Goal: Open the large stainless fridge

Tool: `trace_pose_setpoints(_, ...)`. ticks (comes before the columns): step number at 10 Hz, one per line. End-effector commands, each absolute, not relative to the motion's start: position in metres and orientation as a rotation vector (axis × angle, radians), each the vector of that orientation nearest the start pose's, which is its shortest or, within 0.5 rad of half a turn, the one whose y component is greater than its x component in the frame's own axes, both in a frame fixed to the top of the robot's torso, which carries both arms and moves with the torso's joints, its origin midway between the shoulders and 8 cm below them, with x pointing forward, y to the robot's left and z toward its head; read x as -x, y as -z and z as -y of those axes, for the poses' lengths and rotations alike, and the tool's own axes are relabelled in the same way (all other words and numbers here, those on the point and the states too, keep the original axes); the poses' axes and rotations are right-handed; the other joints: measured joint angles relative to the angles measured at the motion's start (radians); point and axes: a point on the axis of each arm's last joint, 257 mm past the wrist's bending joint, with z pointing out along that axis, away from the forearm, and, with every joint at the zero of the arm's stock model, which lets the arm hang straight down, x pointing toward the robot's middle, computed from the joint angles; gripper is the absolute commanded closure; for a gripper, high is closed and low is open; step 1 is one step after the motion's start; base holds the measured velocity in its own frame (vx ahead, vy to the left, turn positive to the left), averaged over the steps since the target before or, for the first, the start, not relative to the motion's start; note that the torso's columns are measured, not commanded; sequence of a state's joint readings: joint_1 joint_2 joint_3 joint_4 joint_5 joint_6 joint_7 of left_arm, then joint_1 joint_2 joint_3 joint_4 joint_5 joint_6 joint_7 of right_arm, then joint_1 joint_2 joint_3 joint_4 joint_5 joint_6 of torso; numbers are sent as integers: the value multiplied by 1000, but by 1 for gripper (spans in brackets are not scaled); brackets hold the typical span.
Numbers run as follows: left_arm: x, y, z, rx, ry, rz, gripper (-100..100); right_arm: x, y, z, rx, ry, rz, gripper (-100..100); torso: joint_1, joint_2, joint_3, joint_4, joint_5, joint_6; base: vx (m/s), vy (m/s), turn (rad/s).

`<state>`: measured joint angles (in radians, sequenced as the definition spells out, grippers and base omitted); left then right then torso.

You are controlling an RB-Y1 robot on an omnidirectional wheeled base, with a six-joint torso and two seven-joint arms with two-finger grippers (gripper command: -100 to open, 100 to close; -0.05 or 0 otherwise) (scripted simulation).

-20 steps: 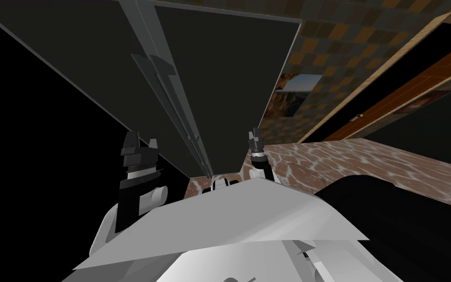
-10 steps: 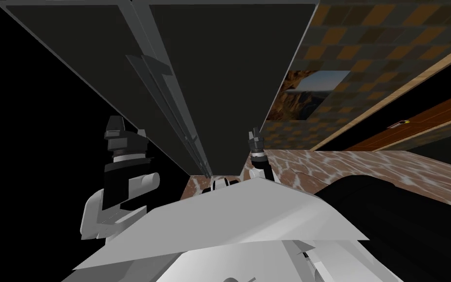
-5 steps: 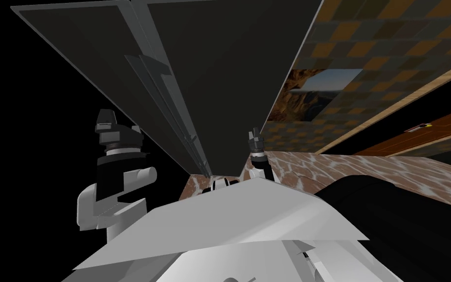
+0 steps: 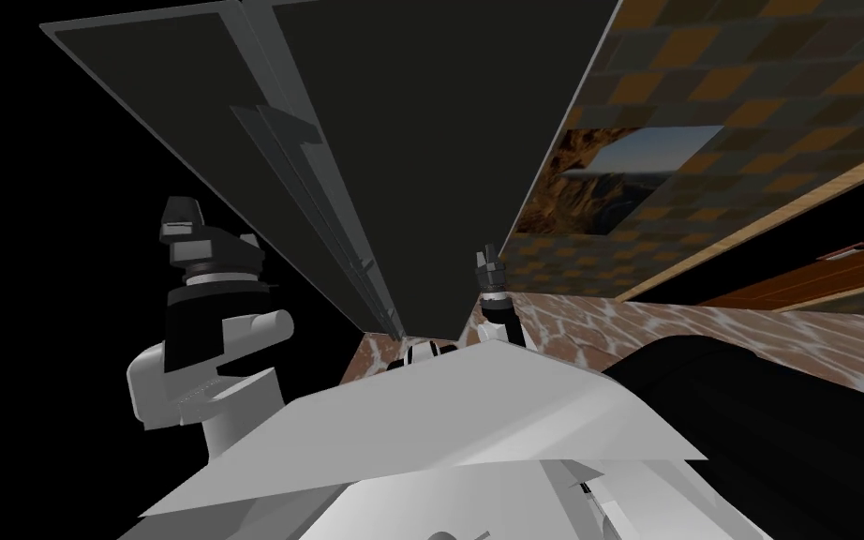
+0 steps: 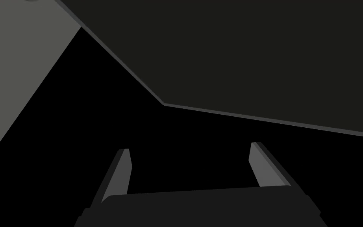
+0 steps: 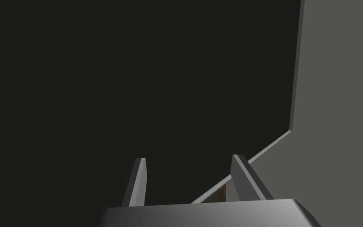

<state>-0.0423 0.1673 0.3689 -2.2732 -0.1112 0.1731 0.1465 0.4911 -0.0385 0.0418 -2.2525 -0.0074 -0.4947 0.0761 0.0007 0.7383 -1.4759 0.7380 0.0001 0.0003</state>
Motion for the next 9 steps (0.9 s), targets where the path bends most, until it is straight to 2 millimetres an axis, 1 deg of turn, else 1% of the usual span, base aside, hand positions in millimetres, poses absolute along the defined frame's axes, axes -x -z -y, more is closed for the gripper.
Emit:
trace_pose_setpoints(1,-441,-137,-398,799,1068,-615,-100,-353,-13,263,-630,-1277,-677,0,-2,0,0,0,0,-1,-1,-75,115)
trace_pose_setpoints(2,-443,-133,-400,813,1063,-622,-100,-353,-12,262,-631,-1278,-679,0,-2,0,-1,1,0,1,-11,-31,-14)
trace_pose_setpoints(3,-442,-146,-412,832,1063,-587,-100,-353,-12,262,-631,-1279,-680,0,-2,-1,-1,0,0,1,2,-73,131)
trace_pose_setpoints(4,-445,-148,-412,847,1068,-587,-100,-353,-12,262,-632,-1278,-680,0,-3,-2,-1,0,-1,-1,-2,-77,107)
trace_pose_setpoints(5,-447,-145,-413,860,1063,-593,-100,-354,-10,261,-635,-1279,-685,0,-5,-4,-3,1,0,1,-1,-37,16)
trace_pose_setpoints(6,-446,-156,-425,881,1066,-558,-100,-354,-10,261,-636,-1280,-686,0,-3,-4,-3,0,0,1,-18,-62,138)
trace_pose_setpoints(7,-448,-162,-423,883,1076,-551,-100,-354,-8,261,-639,-1280,-689,0,-4,-3,-3,1,0,-1,-8,-68,115)
trace_pose_setpoints(8,-450,-156,-425,907,1069,-562,-100,-355,-6,260,-643,-1280,-695,0,-5,-5,-5,1,0,0,10,-33,15)
trace_pose_setpoints(9,-448,-169,-436,920,1079,-522,-100,-355,-4,259,-646,-1282,-700,0,-6,-6,-5,1,0,2,6,-58,124)
